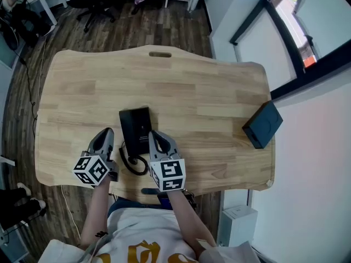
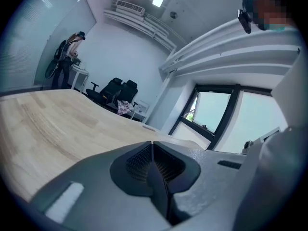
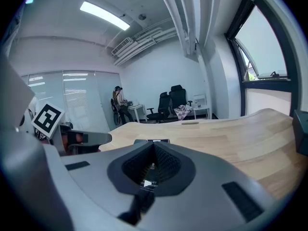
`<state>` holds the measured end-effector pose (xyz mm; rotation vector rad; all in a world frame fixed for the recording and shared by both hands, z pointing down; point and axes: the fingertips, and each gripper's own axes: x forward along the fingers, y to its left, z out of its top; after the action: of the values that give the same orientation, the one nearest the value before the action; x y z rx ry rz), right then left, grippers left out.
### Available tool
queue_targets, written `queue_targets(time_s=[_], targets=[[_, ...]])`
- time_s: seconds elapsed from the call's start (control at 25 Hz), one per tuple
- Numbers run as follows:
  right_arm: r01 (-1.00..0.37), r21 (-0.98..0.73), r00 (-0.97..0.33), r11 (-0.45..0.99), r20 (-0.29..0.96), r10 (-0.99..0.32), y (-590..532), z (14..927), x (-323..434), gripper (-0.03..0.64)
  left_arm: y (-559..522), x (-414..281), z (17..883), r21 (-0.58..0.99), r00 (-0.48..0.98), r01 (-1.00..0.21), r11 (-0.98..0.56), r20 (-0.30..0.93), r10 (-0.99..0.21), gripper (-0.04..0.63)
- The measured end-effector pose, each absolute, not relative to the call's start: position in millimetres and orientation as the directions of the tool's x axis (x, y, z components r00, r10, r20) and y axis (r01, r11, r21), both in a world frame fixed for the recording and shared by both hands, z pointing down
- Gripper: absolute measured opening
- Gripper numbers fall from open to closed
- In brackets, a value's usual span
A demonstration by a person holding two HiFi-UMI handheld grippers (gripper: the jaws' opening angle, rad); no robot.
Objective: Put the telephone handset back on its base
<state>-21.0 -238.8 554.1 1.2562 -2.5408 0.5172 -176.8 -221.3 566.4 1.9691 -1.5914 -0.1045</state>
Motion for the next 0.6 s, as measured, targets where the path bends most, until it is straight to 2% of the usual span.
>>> queue_targets(time_s=[0.08,0.36,0.6], targets=[[-0.800,-0.199,-0.597,0.566,0.366,-0.714,-236,547,-20,0.006,-219,-172,558,0.479,0.284,-0.870,-0.117,0.294,-0.913,0.003],[-0.775,-0.267,-0.632,0.573,0.304,-0.713,-225,522,-17,0.006,-207,-159,526,0.468,0.310,-0.868,-0.166,0.250,-0.917,0.003],[-0.760,-0.236,-0.650,0.606,0.257,-0.715,-217,496,-17,0.006,-204,-159,496,0.422,0.290,-0.888,-0.180,0.213,-0.933,0.003]])
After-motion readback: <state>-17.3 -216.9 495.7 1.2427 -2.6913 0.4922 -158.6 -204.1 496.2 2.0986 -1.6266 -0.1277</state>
